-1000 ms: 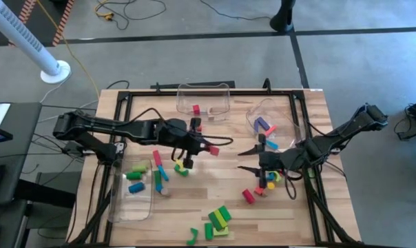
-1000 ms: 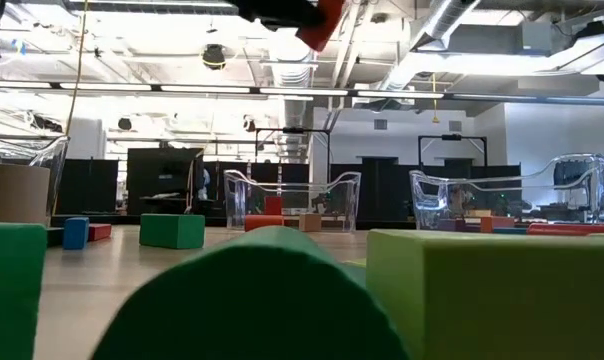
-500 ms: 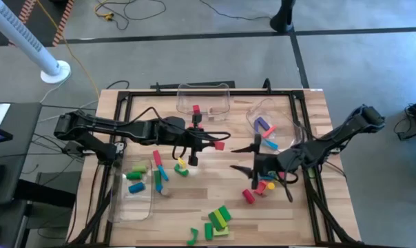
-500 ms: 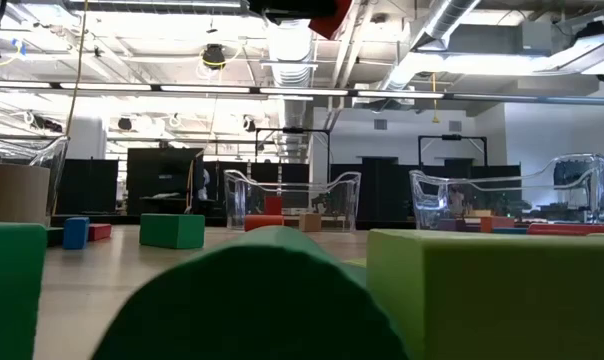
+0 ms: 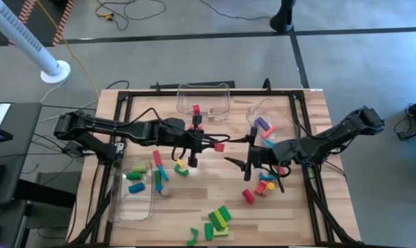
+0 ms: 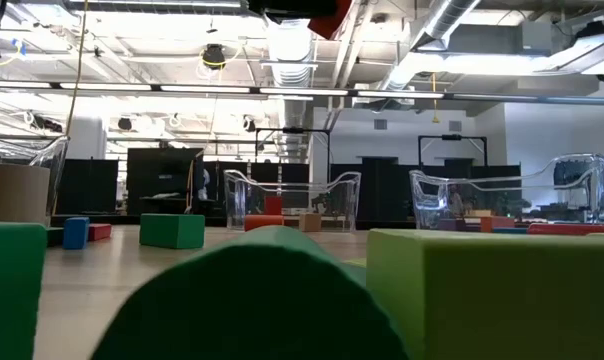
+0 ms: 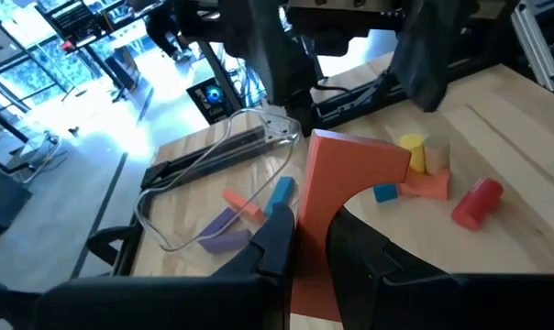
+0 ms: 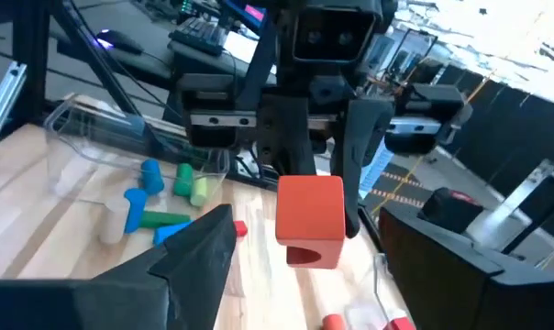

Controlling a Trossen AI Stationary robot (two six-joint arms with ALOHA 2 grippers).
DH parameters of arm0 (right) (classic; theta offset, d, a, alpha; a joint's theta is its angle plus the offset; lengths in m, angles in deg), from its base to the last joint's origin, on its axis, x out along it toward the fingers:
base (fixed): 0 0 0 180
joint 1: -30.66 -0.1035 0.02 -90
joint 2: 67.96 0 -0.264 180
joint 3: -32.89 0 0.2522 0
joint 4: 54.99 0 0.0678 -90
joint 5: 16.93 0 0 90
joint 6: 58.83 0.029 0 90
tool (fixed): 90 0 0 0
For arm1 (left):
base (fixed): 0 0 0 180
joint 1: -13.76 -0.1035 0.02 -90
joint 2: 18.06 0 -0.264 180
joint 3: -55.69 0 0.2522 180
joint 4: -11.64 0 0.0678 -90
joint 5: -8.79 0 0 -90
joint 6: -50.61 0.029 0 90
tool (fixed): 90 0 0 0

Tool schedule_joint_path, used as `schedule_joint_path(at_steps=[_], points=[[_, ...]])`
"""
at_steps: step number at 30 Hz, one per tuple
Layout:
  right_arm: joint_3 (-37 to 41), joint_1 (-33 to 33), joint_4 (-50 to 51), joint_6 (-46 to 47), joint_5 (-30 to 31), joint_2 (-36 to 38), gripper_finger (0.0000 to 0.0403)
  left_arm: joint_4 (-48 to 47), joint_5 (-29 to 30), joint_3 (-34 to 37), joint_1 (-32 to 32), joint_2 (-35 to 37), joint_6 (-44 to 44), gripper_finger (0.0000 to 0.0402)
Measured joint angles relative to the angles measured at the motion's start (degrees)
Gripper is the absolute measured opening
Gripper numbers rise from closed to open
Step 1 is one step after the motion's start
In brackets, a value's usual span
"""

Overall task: Sort blocks by size
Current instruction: Put the orange arch block into the middle transparent bin

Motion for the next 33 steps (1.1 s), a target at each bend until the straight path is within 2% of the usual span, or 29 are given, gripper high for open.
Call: schedule_joint_path(at_steps=[7,12,15,22,28,33], points=[[-0.15,2.46,-2.26,1.53,-5.18,-2.14,0.0302,0.08,-0.03,0.00,0.07,0.00,-0.04,0.0044],[-0.13,3.38,-6.40,0.19,-3.61,-6.33,0.0302,0.26,-0.02,0.00,0.07,0.00,-0.10,0.0044],[-0.13,3.35,-8.14,-0.99,-1.69,-6.71,0.0302,-0.16,-0.03,0.00,0.07,0.00,-0.37,0.0044],[-0.13,3.53,-9.99,-1.90,-1.55,-7.09,0.0300,-0.21,-0.03,0.00,0.07,0.00,-0.32,0.0044],[-0.13,4.09,-10.19,-2.05,-1.48,-7.48,0.0267,-0.13,-0.03,-0.02,0.07,0.00,-0.09,0.0044],[-0.13,4.08,-10.10,-2.77,-1.51,-7.52,0.0217,-0.13,0.08,-0.02,0.07,0.00,-0.08,0.0044]])
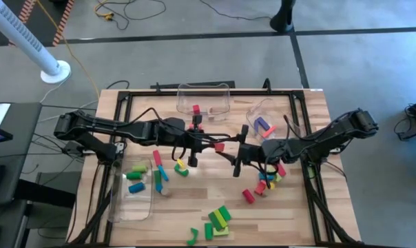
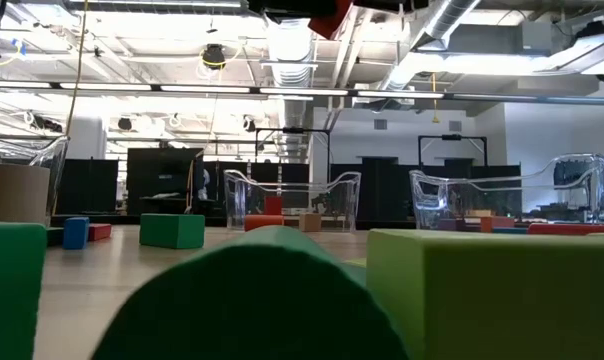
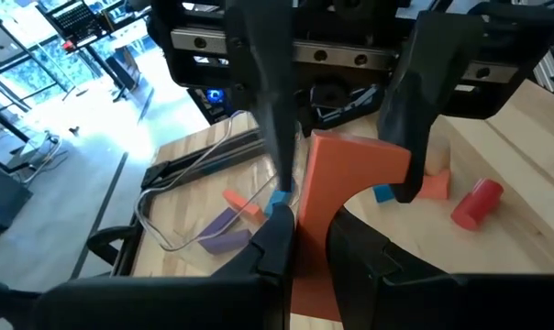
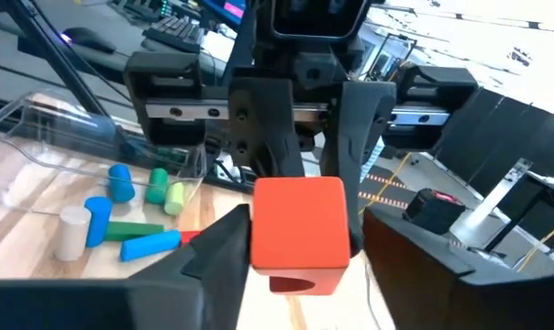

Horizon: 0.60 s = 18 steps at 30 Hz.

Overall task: Sort blocks by size
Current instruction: Put the orange arch block into the middle transparent bin

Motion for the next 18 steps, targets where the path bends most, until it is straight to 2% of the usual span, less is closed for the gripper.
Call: schedule_joint_path(at_steps=[6,18], points=[[0.00,-0.03,0.13,-0.46,0.02,-0.01,0.0157,-0.11,0.09,-0.02,0.00,0.02,-0.11,0.0046],[0.02,-0.21,0.31,-0.12,0.11,-0.07,0.0160,-1.72,-0.11,-0.09,0.00,0.02,-0.30,0.0059]])
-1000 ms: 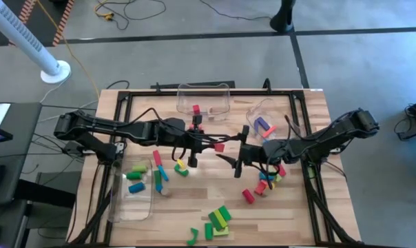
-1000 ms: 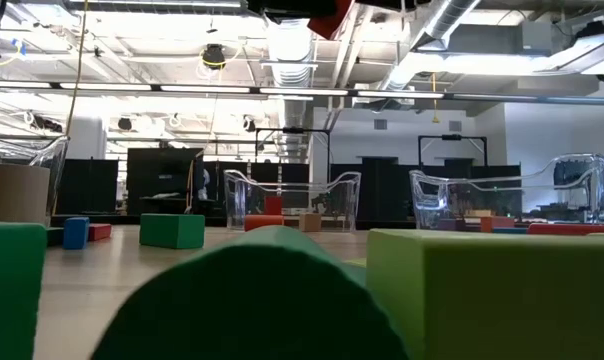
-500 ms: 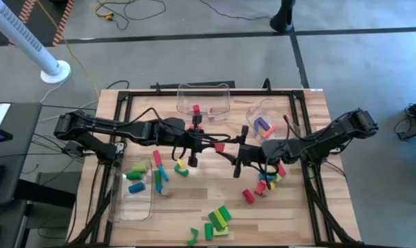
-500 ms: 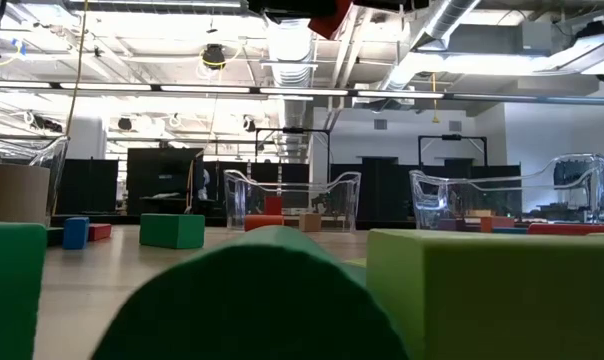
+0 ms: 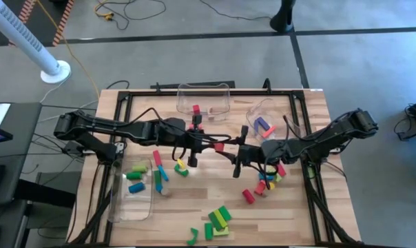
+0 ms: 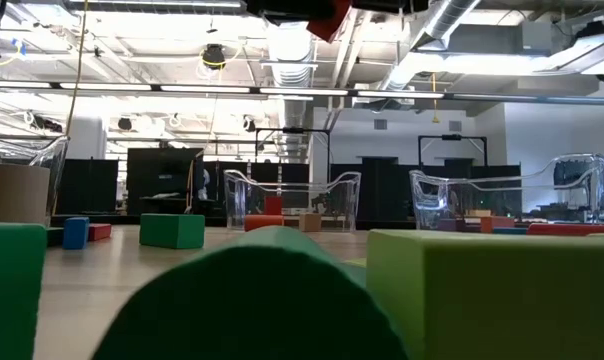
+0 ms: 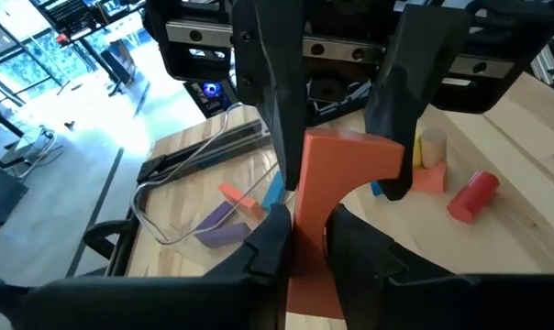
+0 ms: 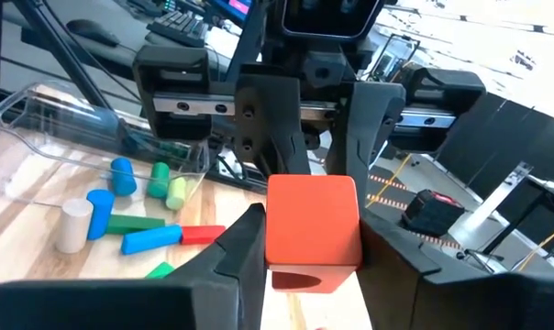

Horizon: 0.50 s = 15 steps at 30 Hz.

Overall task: Sort blocks by size
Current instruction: Put the orange arch block into the middle transparent bin

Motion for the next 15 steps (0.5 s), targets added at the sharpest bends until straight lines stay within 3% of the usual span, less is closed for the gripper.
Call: schedule_joint_path(at_steps=[15], points=[[0.02,0.67,2.35,0.57,1.46,0.11,0.0159,-15.12,3.13,0.00,0.02,6.66,-0.59,0.0177]])
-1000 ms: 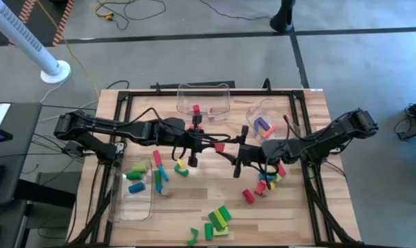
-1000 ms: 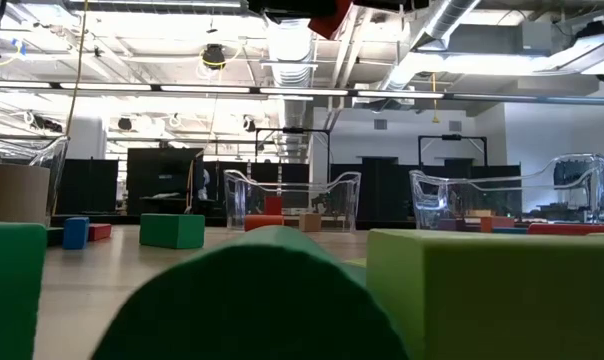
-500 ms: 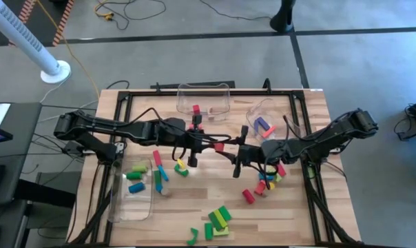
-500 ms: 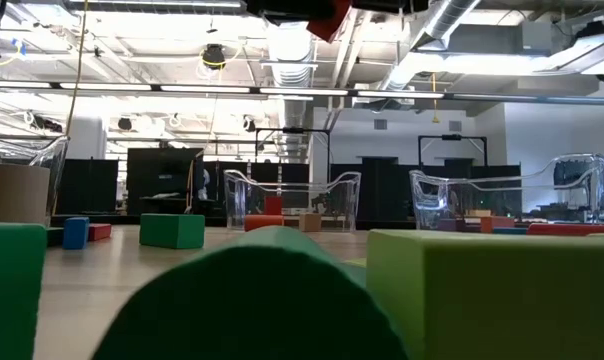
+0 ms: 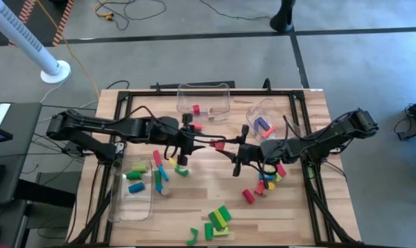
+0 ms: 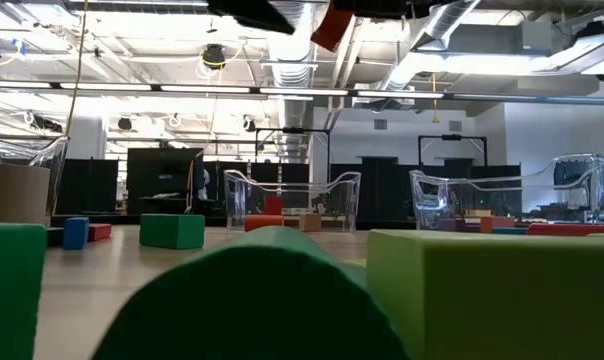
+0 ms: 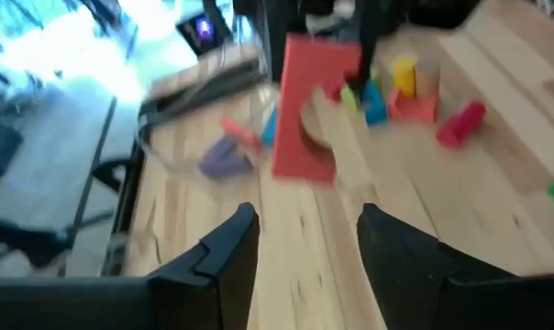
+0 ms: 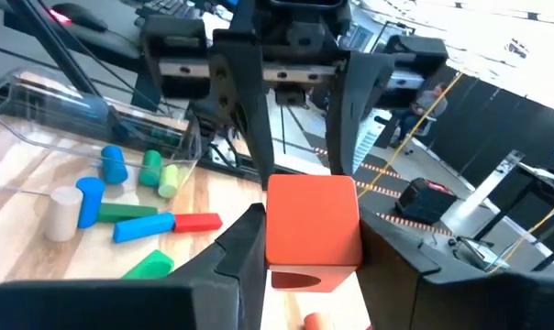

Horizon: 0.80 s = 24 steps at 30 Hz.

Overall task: Sort blocks by size
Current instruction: Put the orange arch block into the middle transparent bin

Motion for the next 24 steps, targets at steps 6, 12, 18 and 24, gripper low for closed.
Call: schedule_joint_path(at_steps=[6,12,18,24], points=[[0.00,3.08,1.82,0.90,-0.02,0.00,0.0159,-11.66,0.55,0.02,0.00,1.91,-4.36,0.0180],[0.00,8.13,1.93,1.34,-2.37,0.00,0.0159,-16.82,0.47,2.23,0.24,1.93,-7.75,0.0180],[0.00,15.72,3.23,4.16,-9.69,0.00,0.0160,-12.46,0.12,8.51,0.65,2.53,-6.66,0.0180],[0.00,25.88,3.36,7.57,-20.50,0.00,0.0160,-2.19,-0.65,16.55,0.58,4.32,-2.48,0.0180]])
